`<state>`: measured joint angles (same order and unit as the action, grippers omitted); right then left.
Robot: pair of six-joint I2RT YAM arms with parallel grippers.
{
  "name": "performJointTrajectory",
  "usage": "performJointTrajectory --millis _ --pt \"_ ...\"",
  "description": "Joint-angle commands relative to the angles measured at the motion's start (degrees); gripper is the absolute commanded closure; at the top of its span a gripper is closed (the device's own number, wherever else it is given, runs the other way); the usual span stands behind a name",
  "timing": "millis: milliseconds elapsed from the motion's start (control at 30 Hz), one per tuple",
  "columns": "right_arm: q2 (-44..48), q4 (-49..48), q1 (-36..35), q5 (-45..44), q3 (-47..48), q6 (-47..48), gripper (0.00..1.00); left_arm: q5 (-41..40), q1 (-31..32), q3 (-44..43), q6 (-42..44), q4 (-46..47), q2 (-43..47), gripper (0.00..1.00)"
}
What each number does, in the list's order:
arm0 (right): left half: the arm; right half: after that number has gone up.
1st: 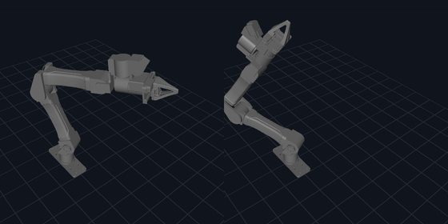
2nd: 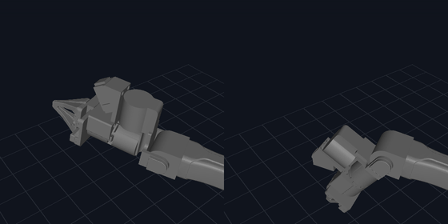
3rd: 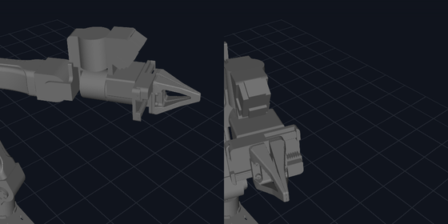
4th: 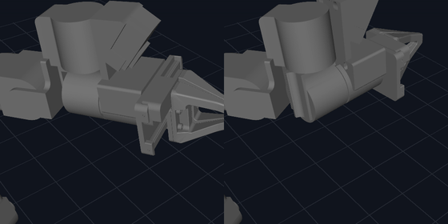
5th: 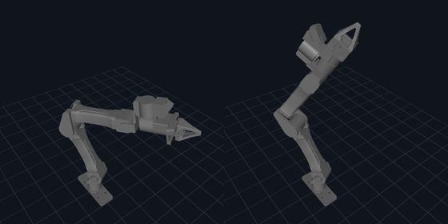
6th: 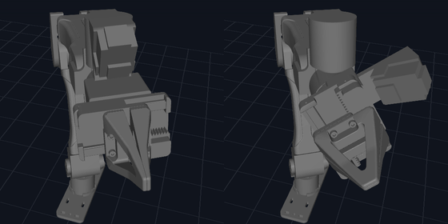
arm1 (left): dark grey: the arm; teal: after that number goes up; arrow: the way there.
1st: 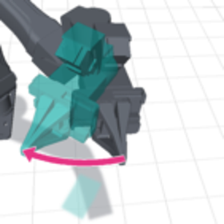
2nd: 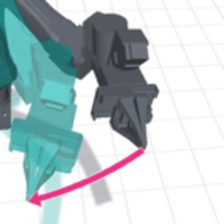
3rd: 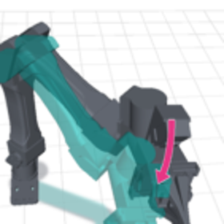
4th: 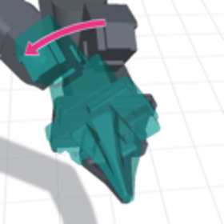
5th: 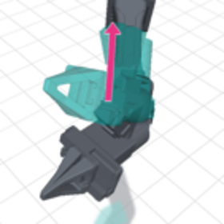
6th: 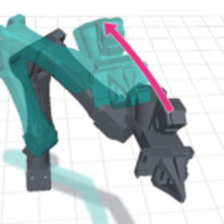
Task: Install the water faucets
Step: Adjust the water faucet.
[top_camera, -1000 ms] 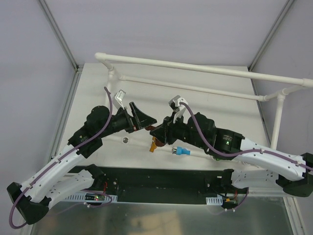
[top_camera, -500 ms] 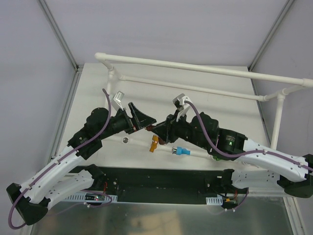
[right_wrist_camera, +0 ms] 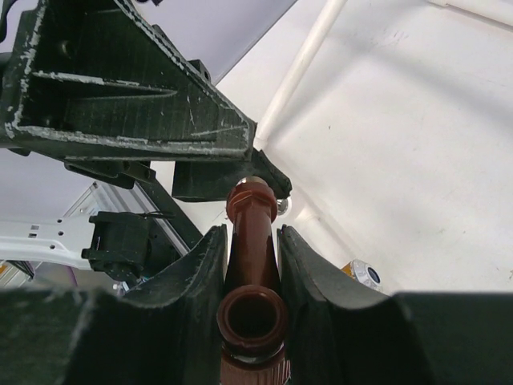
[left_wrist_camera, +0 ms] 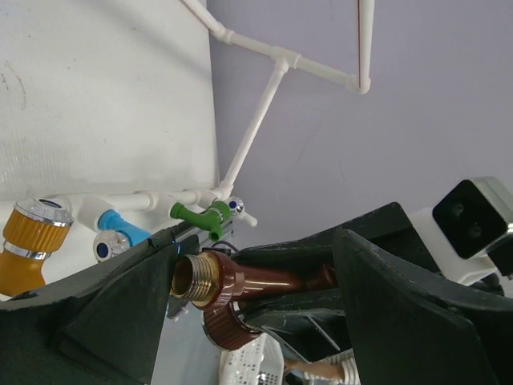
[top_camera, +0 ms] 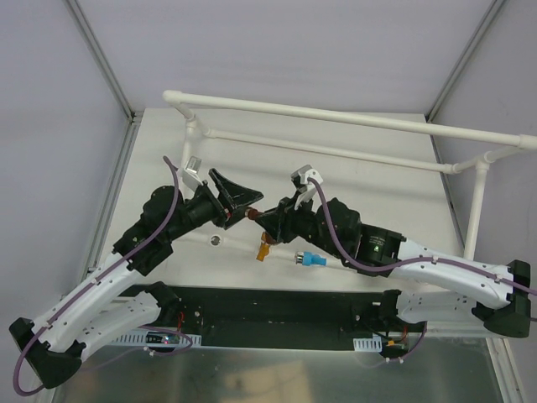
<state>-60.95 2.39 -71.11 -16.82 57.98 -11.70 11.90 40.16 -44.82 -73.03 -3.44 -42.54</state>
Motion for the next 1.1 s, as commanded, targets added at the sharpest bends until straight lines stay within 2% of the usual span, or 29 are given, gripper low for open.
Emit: performJointTrajectory --millis 0,167,467,633,867,933,967,1000,1033,1067 --pt "1.27 -11.26 0.1 -2.25 -1.63 0.54 1.0 -0.13 0.27 0.08 -5.53 3.27 1.15 0.21" --pt "3.55 -17.59 0.1 -2.87 -5.06 0.28 1.0 -0.3 0.36 1.22 -7.56 3.27 1.5 0.25" --pt "4.08 -20.58 0.01 -3.48 -5.94 -0.16 1.0 -0.3 0.35 1.84 -9.93 4.85 1.85 0.31" --pt "2.77 -20.94 0.01 -3.31 -6.12 -0.42 1.0 -0.74 0.36 1.84 -11.34 5.46 2.2 0.41" --pt "2.06 -21.73 -0.17 -4.19 -6.47 -0.16 1.0 -0.91 0.36 1.93 -12.48 5.73 2.64 0.65" --pt "1.8 -21.73 -0.17 -4.1 -6.47 -0.07 1.0 -0.91 0.36 2.01 -12.83 5.64 2.47 0.83" --pt "1.71 -21.73 -0.17 -4.01 -6.47 -0.25 1.0 -0.91 0.36 2.01 -13.1 5.64 2.47 0.96" --pt "1.62 -21.73 -0.17 -4.01 -6.47 -0.34 1.0 -1.0 0.36 2.01 -13.27 5.64 2.38 1.0" --pt "1.45 -21.73 -0.17 -3.75 -6.47 -0.51 1.0 -0.83 0.27 2.01 -13.36 5.64 2.38 1.0" --pt "1.27 -21.82 -0.17 -3.49 -6.38 -0.6 0.95 -0.74 0.27 2.01 -13.36 5.64 2.12 1.0"
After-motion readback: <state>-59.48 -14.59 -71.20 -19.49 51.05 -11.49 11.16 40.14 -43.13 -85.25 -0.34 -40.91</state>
